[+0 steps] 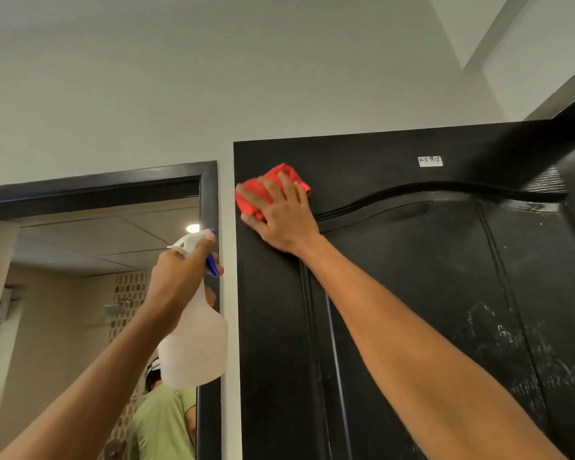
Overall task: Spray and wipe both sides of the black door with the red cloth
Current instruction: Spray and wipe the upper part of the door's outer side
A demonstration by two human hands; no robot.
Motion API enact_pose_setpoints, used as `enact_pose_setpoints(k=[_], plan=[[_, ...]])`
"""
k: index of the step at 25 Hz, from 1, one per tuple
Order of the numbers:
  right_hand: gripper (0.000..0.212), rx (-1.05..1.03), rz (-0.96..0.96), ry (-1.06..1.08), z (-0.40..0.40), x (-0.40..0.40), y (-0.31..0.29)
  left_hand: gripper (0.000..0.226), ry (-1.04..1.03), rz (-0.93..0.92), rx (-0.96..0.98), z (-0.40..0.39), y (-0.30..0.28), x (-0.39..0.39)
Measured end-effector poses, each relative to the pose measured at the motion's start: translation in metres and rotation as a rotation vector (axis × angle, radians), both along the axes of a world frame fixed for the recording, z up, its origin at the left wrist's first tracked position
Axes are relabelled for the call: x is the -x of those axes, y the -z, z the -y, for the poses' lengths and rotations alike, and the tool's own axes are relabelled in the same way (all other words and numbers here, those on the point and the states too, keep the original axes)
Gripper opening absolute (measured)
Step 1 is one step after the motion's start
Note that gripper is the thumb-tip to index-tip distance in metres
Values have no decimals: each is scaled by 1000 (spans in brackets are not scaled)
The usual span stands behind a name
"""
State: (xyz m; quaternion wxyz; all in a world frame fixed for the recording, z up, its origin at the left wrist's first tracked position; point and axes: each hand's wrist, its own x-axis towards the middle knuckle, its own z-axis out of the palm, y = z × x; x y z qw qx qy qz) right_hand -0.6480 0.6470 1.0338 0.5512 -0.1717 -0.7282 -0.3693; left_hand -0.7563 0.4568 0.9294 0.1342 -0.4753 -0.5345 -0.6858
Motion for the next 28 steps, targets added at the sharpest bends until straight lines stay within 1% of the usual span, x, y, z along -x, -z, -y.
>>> enact_pose_setpoints(k=[2,3,5,6,8,9,10,11,13,14,15,17,20,24,28], plan=[[65,-133,133,-60,-6,-1,51,41,13,8,21,-3,14,3],[64,-167,198,-84,-10,-3,80,43,10,16,29,-4,22,4],[61,-234,362,-79,-16,-14,132,47,18,37,31,-4,34,2],[60,-292,456,-61,-17,-23,149,47,21,47,31,-3,38,1],[58,-424,624,-7,-25,-42,147,42,26,48,15,1,38,-4],[57,-457,626,22,-32,-49,133,39,37,43,10,2,37,-6],[55,-435,534,32,-39,-54,114,37,46,34,13,2,35,-9],[55,-344,368,27,-43,-59,93,36,49,27,21,1,34,-10],[57,-76,29,39,-43,-75,55,41,50,26,55,-3,33,-12],[60,26,-72,57,-43,-78,47,45,57,29,79,-5,35,-13],[61,84,-129,58,-43,-77,46,47,62,25,107,-8,37,-14],[63,111,-186,17,-39,-70,58,46,74,12,166,-11,45,-16],[63,131,-187,-63,-42,-65,75,42,131,0,212,-15,56,-13],[62,97,-169,-88,-40,-72,92,44,172,0,222,-13,78,-13],[60,71,-167,-93,-32,-57,136,42,151,45,252,-7,118,-23]])
